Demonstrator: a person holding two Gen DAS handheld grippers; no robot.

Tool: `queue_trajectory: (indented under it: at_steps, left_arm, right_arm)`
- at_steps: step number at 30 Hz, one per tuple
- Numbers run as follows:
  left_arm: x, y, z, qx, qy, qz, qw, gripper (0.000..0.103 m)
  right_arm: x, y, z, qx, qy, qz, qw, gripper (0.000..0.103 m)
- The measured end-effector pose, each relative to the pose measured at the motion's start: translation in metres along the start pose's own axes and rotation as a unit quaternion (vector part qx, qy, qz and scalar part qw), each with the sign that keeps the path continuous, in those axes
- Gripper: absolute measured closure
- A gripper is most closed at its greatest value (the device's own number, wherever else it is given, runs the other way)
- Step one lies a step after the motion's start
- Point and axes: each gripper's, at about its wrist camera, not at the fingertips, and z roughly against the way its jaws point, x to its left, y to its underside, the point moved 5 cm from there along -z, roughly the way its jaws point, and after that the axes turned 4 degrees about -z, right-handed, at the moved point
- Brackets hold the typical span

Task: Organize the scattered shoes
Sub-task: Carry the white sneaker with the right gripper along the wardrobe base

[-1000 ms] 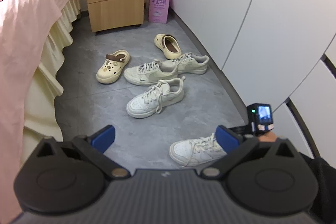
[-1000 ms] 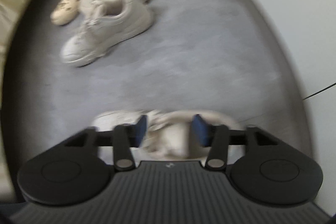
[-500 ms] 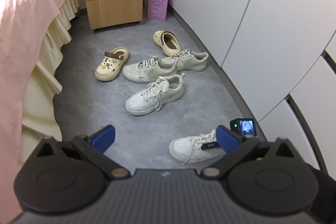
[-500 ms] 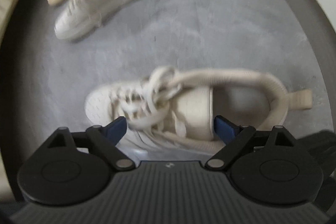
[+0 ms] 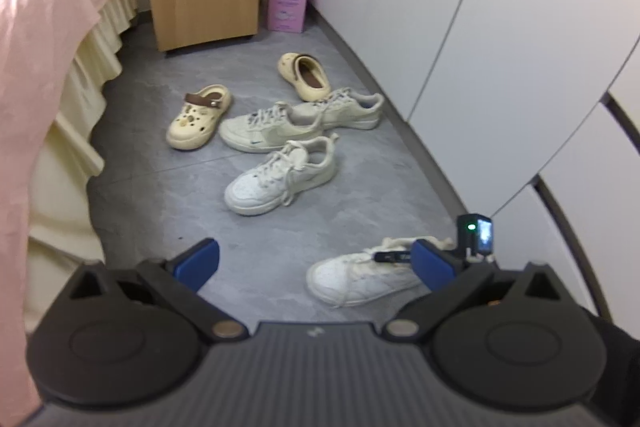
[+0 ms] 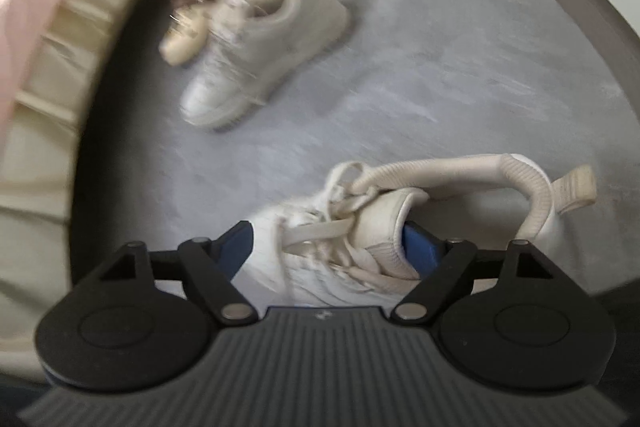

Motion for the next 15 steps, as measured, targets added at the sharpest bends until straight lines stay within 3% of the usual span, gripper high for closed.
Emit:
queue_trajectory:
  at_steps: [2,6,7,9,10,11,15]
  left_arm:
    - [-0.001,0.001,0.001,-0.003,-0.002,-0.003,1.0,0.0]
    - [0.0,0.004,-0.001,0.001,-0.004,-0.001,1.0,0.0]
    - [0.001,0.004,-0.002,0.003,-0.004,0.001,1.0,0.0]
    - [0.002,0.005,-0.003,0.005,-0.005,0.004,1.0,0.0]
    - [0.003,0.006,-0.003,0.006,-0.005,0.005,1.0,0.0]
    - [0.004,0.006,-0.003,0.007,-0.004,0.007,1.0,0.0]
    - [0.001,0.006,-0.001,0.007,0.003,0.004,1.0,0.0]
  right_arm:
    - [0.003,0.0,-0.008,0.011,0.029,0.013,0.999,0.034]
    - [0.008,0.001,-0.029,0.033,0.106,0.05,0.993,0.034]
    - [0.008,0.003,-0.039,0.05,0.142,0.071,0.986,0.04]
    - [0.01,0.002,-0.042,0.055,0.166,0.089,0.981,0.044]
    - [0.013,0.0,-0.041,0.056,0.179,0.1,0.977,0.06]
    - [0.015,-0.001,-0.041,0.062,0.187,0.111,0.974,0.064]
    - [0.021,0.0,-0.034,0.073,0.204,0.154,0.964,0.071]
